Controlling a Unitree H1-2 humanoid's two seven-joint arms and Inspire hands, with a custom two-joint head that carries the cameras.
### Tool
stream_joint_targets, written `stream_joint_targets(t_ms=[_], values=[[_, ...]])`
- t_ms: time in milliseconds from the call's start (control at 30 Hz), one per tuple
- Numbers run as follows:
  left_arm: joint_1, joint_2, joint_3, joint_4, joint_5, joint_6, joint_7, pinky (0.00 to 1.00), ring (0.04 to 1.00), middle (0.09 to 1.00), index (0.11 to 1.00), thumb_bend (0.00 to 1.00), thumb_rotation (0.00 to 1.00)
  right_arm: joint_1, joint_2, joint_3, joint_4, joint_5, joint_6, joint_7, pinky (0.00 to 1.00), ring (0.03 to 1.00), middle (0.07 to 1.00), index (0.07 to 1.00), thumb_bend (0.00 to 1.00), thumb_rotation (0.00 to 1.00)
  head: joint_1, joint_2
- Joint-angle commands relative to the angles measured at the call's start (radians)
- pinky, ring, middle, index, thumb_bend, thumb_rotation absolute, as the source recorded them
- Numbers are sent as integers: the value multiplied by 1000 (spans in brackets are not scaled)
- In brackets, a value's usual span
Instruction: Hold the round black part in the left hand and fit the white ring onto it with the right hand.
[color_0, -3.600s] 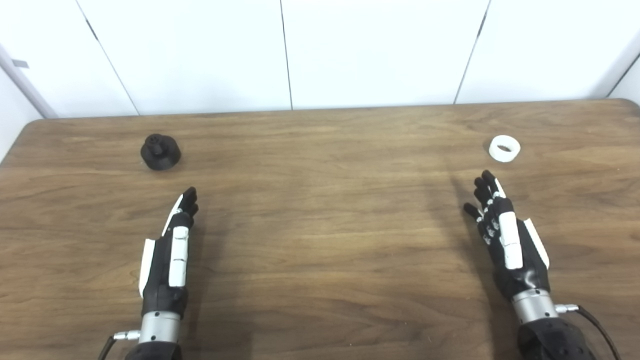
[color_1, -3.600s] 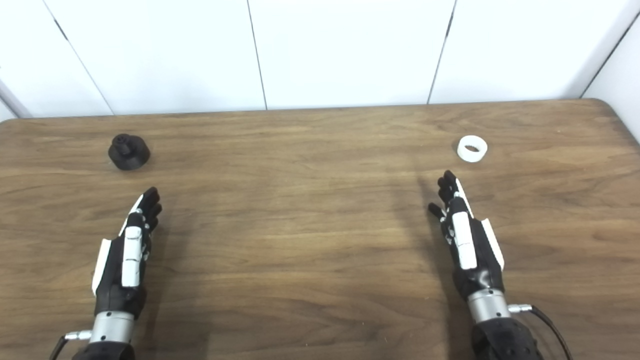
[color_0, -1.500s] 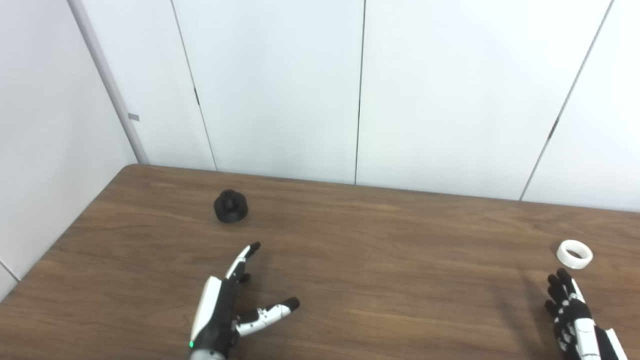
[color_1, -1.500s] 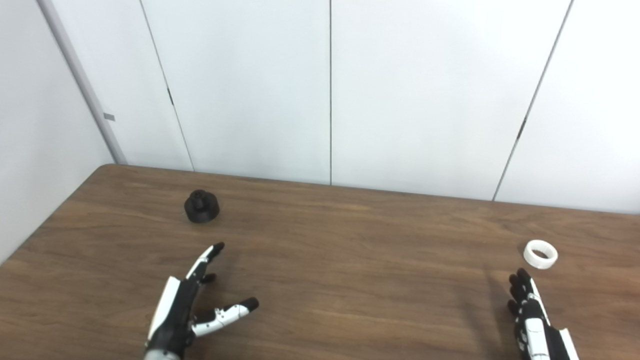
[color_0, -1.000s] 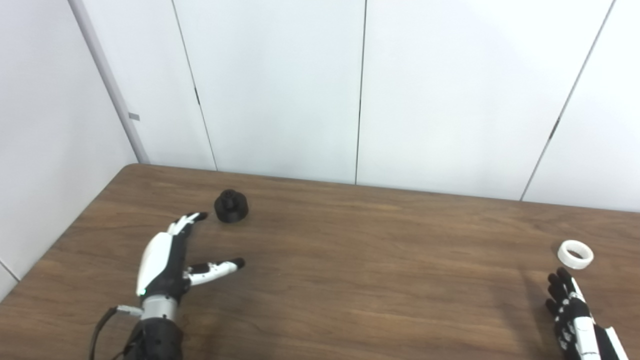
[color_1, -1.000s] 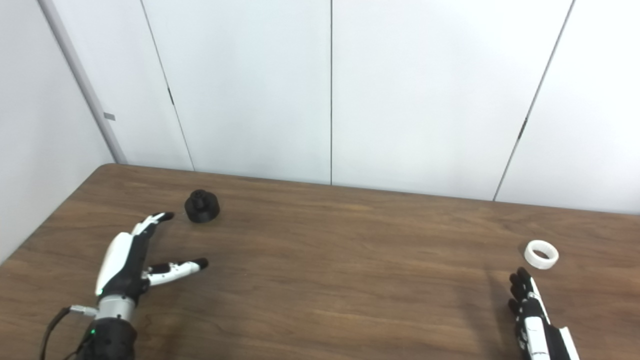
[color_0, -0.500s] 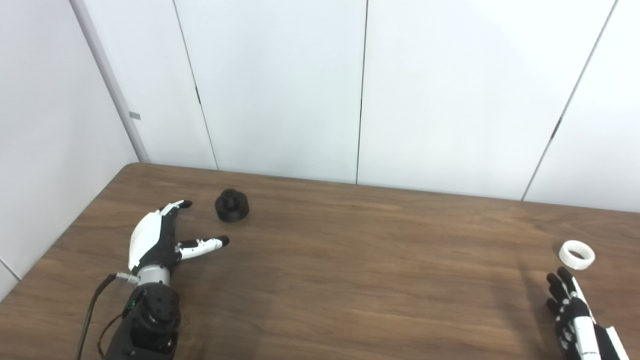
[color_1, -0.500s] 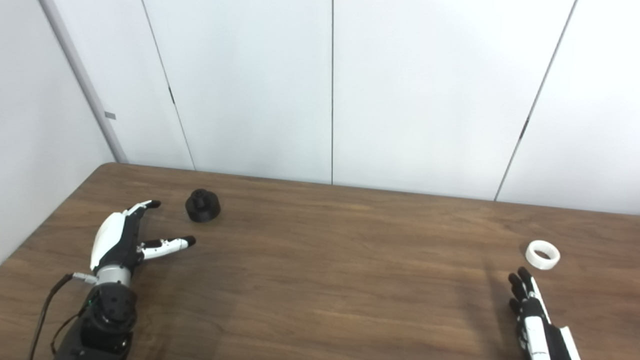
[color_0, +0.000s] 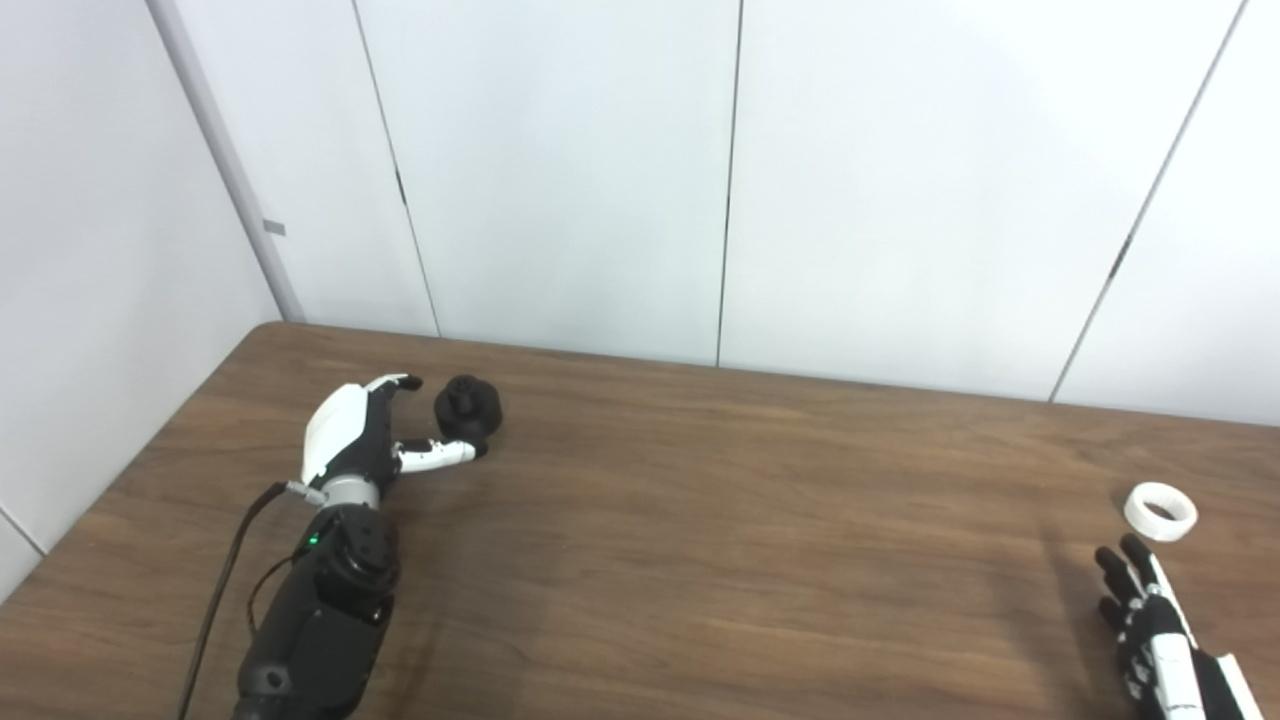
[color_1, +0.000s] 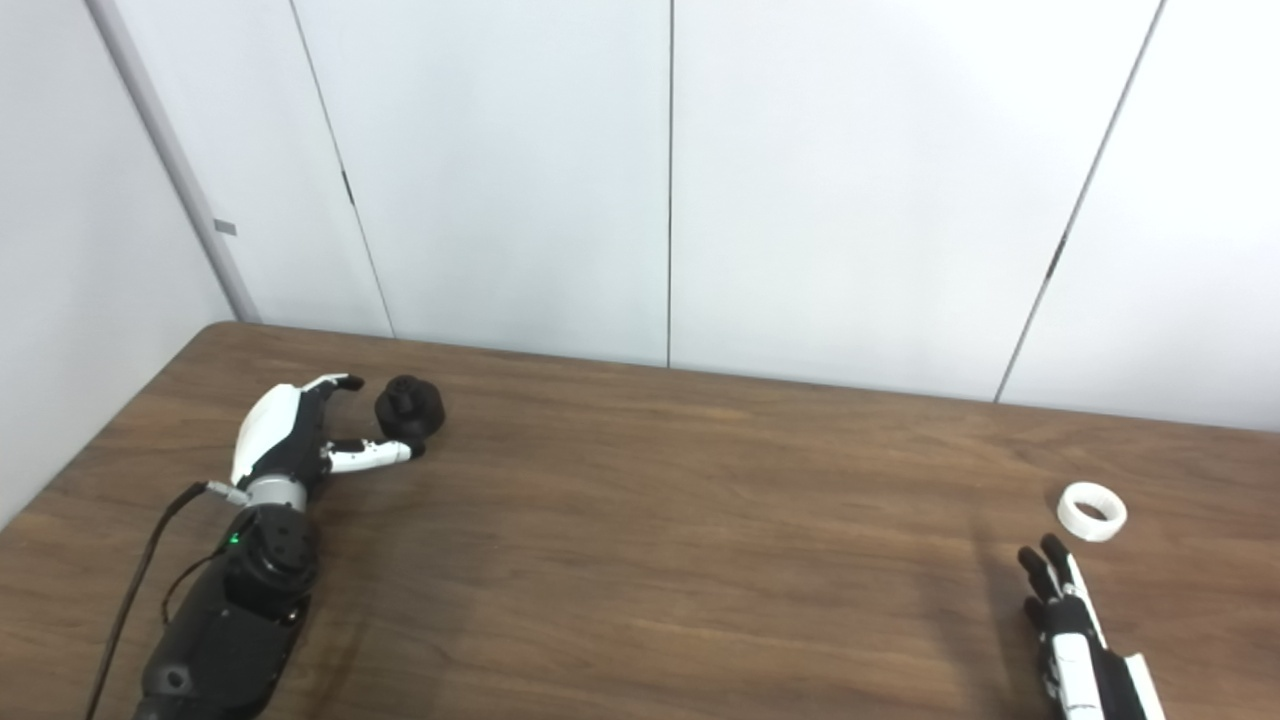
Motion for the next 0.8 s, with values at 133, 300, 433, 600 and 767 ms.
stream_joint_targets(t_ms=[133, 300, 433, 600, 767], values=[[-78, 30, -13, 37, -6, -33, 34, 1000, 981, 919, 816, 1000, 286, 30, 20, 10, 58, -7, -9, -14, 1000, 1000, 957, 1000, 491, 1000, -1, 2], [-98, 32, -34, 79, -2, -46, 49, 1000, 982, 928, 817, 1000, 274, 30, 20, 11, 60, -10, -16, -14, 1000, 1000, 949, 1000, 487, 1000, -4, 2], [-118, 37, -51, 122, -2, -59, 65, 1000, 970, 918, 809, 1000, 267, 32, 19, 11, 54, -12, -4, -16, 1000, 1000, 950, 1000, 500, 1000, -5, 1], [-133, 42, -58, 152, -7, -66, 68, 1000, 966, 911, 797, 1000, 247, 32, 21, 11, 52, -14, 1, -18, 1000, 1000, 953, 1000, 524, 1000, -5, 2], [-139, 48, -70, 175, -10, -78, 67, 1000, 969, 910, 789, 995, 251, 32, 22, 10, 55, -13, -5, -20, 1000, 1000, 946, 1000, 522, 1000, -6, 2]])
